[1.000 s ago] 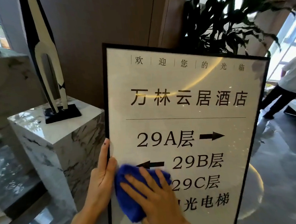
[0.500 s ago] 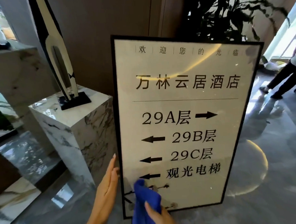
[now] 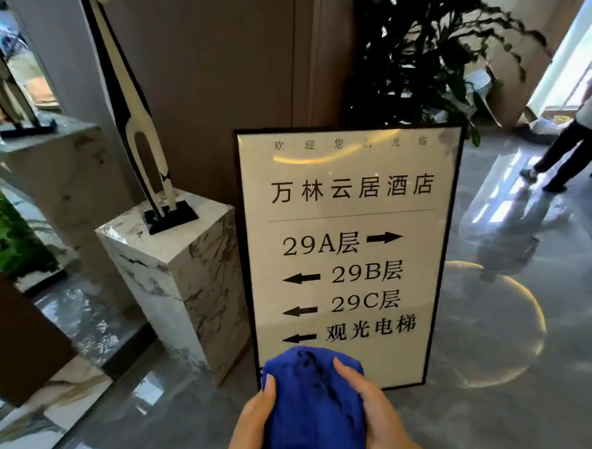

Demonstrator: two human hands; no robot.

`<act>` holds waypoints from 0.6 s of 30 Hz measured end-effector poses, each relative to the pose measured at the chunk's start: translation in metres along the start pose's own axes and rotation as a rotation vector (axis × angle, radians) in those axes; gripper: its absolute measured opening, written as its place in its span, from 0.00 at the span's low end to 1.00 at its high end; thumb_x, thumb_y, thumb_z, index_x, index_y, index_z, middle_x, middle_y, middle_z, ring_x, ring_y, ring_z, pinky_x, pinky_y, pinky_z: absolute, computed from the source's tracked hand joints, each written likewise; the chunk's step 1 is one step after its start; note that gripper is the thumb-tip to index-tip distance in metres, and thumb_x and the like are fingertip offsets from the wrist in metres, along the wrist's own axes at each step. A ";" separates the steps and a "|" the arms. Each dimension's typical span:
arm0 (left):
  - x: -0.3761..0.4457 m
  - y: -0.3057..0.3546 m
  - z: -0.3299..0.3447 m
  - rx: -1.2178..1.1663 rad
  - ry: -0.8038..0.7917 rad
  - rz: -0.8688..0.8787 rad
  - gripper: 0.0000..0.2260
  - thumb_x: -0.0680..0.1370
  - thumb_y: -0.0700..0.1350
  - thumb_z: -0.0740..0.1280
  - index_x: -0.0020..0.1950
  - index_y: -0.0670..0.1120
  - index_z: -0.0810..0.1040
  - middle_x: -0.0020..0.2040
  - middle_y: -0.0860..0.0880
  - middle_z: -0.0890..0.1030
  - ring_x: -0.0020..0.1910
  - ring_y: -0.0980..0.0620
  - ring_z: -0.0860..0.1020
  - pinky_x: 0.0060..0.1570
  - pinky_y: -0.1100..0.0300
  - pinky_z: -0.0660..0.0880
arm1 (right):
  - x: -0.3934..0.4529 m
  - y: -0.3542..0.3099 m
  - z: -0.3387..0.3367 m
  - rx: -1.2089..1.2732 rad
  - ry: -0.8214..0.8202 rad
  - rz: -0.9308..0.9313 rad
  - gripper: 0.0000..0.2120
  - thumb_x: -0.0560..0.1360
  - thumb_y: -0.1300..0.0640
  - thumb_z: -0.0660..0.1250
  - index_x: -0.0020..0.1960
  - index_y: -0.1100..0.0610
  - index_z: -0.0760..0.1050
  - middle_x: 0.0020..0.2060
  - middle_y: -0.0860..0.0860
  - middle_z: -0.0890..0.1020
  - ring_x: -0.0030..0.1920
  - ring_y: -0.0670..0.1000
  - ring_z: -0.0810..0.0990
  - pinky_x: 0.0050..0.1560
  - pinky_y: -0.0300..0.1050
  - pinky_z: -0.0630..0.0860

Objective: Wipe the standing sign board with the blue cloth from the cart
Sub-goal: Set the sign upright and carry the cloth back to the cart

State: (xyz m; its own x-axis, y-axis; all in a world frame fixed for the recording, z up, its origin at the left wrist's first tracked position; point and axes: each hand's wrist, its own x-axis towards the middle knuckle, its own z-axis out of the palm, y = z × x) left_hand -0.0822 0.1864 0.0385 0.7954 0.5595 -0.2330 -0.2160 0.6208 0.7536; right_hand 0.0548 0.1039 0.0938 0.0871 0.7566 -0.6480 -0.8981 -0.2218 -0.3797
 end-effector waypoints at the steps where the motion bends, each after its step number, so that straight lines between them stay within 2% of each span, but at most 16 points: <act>1: 0.001 0.000 -0.004 -0.056 0.054 -0.043 0.19 0.79 0.49 0.66 0.59 0.34 0.80 0.52 0.37 0.85 0.50 0.47 0.85 0.44 0.57 0.82 | -0.008 -0.007 0.000 -0.011 -0.036 0.027 0.25 0.73 0.53 0.71 0.65 0.66 0.77 0.64 0.66 0.79 0.67 0.64 0.77 0.75 0.56 0.64; 2: -0.001 0.007 -0.002 0.002 0.147 0.006 0.12 0.79 0.42 0.65 0.52 0.33 0.82 0.44 0.39 0.86 0.42 0.49 0.86 0.35 0.61 0.81 | -0.017 -0.015 0.000 -0.054 -0.077 0.048 0.24 0.75 0.52 0.70 0.66 0.67 0.77 0.66 0.66 0.78 0.67 0.64 0.76 0.76 0.56 0.63; 3: 0.000 0.014 0.004 0.028 0.201 0.008 0.10 0.79 0.37 0.64 0.50 0.33 0.82 0.44 0.38 0.86 0.41 0.48 0.86 0.32 0.61 0.81 | -0.024 -0.024 -0.001 -0.105 -0.099 0.049 0.24 0.76 0.52 0.70 0.65 0.67 0.77 0.66 0.65 0.77 0.67 0.64 0.77 0.76 0.55 0.64; 4: 0.001 0.019 0.009 0.023 0.211 0.019 0.09 0.77 0.35 0.64 0.51 0.32 0.83 0.46 0.36 0.86 0.43 0.45 0.86 0.34 0.59 0.81 | -0.028 -0.032 -0.004 -0.158 -0.095 0.021 0.22 0.76 0.51 0.70 0.64 0.66 0.79 0.65 0.65 0.79 0.66 0.63 0.78 0.74 0.55 0.66; 7: -0.006 0.034 0.029 0.041 0.251 0.017 0.12 0.72 0.37 0.67 0.52 0.35 0.84 0.50 0.34 0.85 0.47 0.41 0.85 0.38 0.54 0.82 | -0.041 -0.054 -0.006 -0.399 0.001 -0.112 0.19 0.71 0.52 0.74 0.58 0.61 0.83 0.58 0.61 0.84 0.59 0.60 0.83 0.67 0.56 0.75; 9: -0.006 0.040 0.033 0.132 0.263 0.058 0.12 0.72 0.38 0.68 0.54 0.35 0.82 0.49 0.35 0.85 0.47 0.41 0.85 0.41 0.53 0.82 | -0.053 -0.065 -0.004 -0.535 0.072 -0.186 0.21 0.67 0.51 0.75 0.57 0.58 0.84 0.54 0.59 0.86 0.54 0.58 0.85 0.54 0.51 0.82; 11: -0.007 0.046 0.043 0.231 0.311 0.100 0.08 0.76 0.37 0.67 0.53 0.36 0.81 0.47 0.36 0.85 0.44 0.43 0.85 0.39 0.55 0.81 | -0.065 -0.072 -0.005 -0.631 0.121 -0.240 0.19 0.67 0.49 0.75 0.55 0.57 0.85 0.50 0.57 0.87 0.47 0.54 0.85 0.39 0.44 0.80; 15: -0.003 0.051 0.055 0.274 0.385 0.205 0.08 0.78 0.34 0.67 0.56 0.41 0.78 0.38 0.41 0.86 0.38 0.47 0.85 0.34 0.57 0.80 | -0.076 -0.083 -0.007 -0.663 0.195 -0.442 0.16 0.73 0.58 0.74 0.59 0.57 0.77 0.43 0.56 0.87 0.44 0.55 0.85 0.38 0.47 0.80; 18: 0.001 0.062 0.060 0.301 0.381 0.272 0.15 0.77 0.35 0.68 0.59 0.52 0.76 0.45 0.39 0.86 0.45 0.41 0.85 0.43 0.46 0.82 | -0.087 -0.092 0.001 -0.819 0.112 -0.594 0.17 0.73 0.61 0.75 0.59 0.52 0.77 0.42 0.51 0.87 0.47 0.53 0.86 0.46 0.45 0.81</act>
State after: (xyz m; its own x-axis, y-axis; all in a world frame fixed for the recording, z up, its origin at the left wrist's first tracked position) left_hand -0.0611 0.1920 0.1217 0.4606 0.8714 -0.1691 -0.1692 0.2732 0.9470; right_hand 0.1294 0.0590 0.1859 0.5003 0.8292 -0.2494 -0.1289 -0.2135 -0.9684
